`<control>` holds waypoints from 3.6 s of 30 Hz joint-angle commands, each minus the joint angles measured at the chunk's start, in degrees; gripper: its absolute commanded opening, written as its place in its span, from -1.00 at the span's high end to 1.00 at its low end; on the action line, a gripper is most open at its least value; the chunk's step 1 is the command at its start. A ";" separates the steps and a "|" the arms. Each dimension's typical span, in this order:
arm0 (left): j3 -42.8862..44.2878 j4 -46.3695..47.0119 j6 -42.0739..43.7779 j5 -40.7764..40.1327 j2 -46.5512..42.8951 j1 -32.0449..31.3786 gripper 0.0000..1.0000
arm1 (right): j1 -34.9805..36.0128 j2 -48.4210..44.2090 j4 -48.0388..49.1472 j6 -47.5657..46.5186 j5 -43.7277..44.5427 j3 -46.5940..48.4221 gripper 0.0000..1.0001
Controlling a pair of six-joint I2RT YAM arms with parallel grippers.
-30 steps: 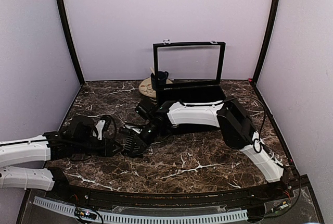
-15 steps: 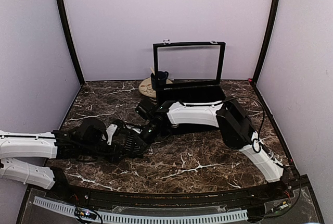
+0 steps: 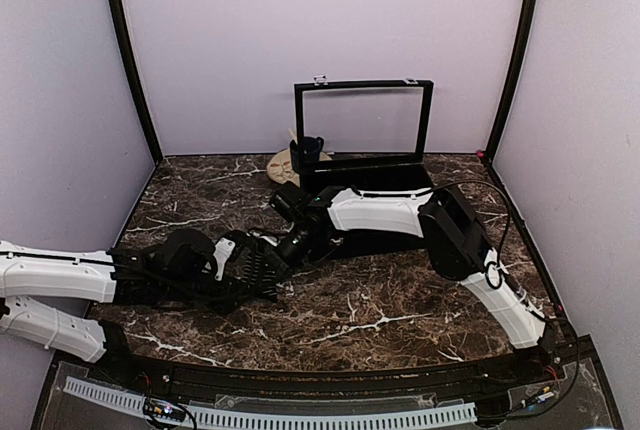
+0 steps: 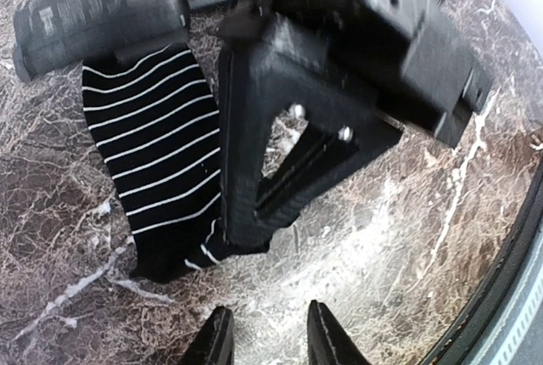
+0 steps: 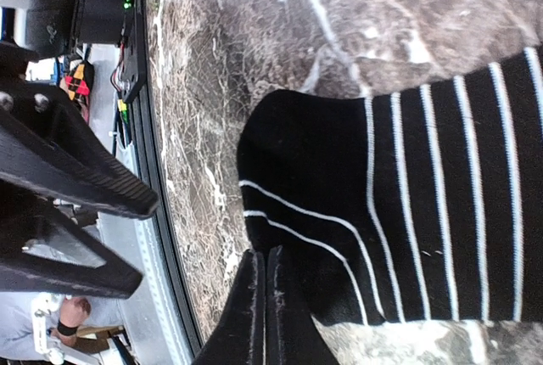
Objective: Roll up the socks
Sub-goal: Roll the sock at the center of the board.
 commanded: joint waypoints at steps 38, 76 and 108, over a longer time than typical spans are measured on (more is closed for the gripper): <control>9.54 -0.27 0.28 -7.53 16.29 -1.41 0.40 | -3.32 3.13 -0.28 -0.02 -0.39 2.93 1.00; 12.46 -4.47 -4.43 -10.48 22.56 3.42 0.54 | -2.72 4.05 -1.35 -0.37 2.05 4.15 1.00; 9.38 -6.43 -10.02 -5.66 24.54 6.21 0.63 | -3.36 -0.90 5.38 1.73 4.82 -2.47 0.52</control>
